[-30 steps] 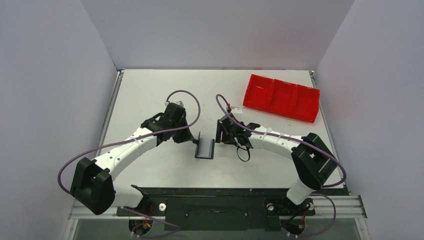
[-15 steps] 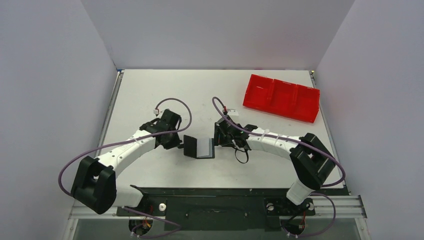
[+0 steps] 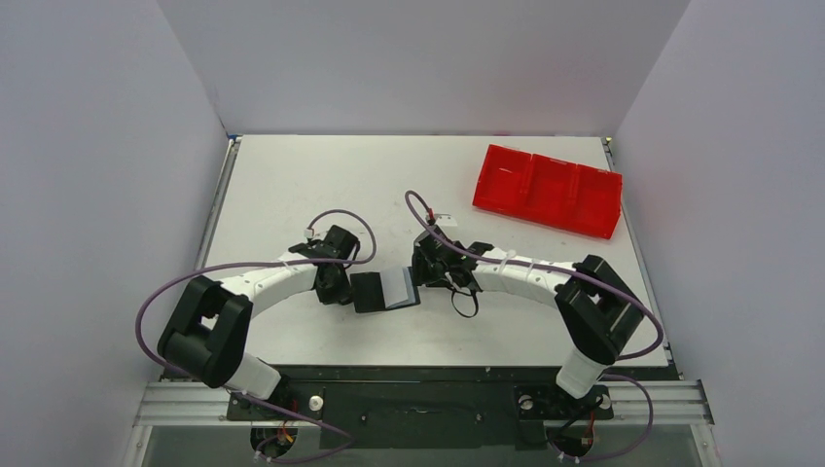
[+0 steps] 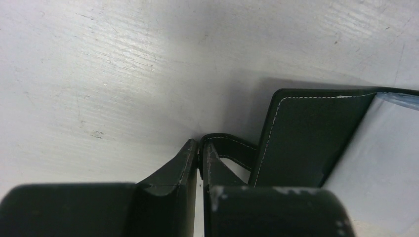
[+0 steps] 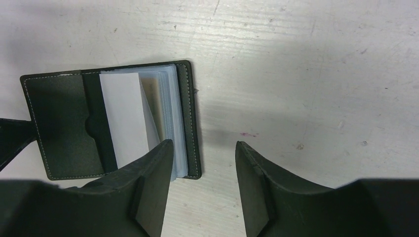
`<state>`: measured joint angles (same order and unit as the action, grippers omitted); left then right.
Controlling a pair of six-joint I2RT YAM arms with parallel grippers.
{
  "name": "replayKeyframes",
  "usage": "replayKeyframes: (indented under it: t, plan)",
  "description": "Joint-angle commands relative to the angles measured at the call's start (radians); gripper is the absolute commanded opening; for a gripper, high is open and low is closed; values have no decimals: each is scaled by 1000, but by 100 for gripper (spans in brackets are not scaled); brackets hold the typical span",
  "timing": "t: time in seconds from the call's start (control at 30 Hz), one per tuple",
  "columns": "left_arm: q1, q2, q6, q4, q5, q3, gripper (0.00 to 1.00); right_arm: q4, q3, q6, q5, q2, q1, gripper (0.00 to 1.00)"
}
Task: Take the credit cards out of the card holder
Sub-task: Open the card holder at the center of the board.
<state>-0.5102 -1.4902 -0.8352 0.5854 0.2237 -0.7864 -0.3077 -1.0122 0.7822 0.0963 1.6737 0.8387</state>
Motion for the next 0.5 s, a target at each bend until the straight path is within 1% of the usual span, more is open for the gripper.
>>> replayKeyframes:
  t: [0.0,0.2,0.4,0.47]
  plan:
    - [-7,-21,-15,-78,-13,-15,0,25,-57,-1,-5,22,25,45]
    - [-6,14,-7,-67,-18,-24,0,21,-89,2,-18,60,47,38]
    - [-5,68,8,-55,-35,-33,0,16,-130,3,-32,98,64,33]
    - [-5,84,12,-55,-44,-36,4,14,-141,5,-36,110,69,32]
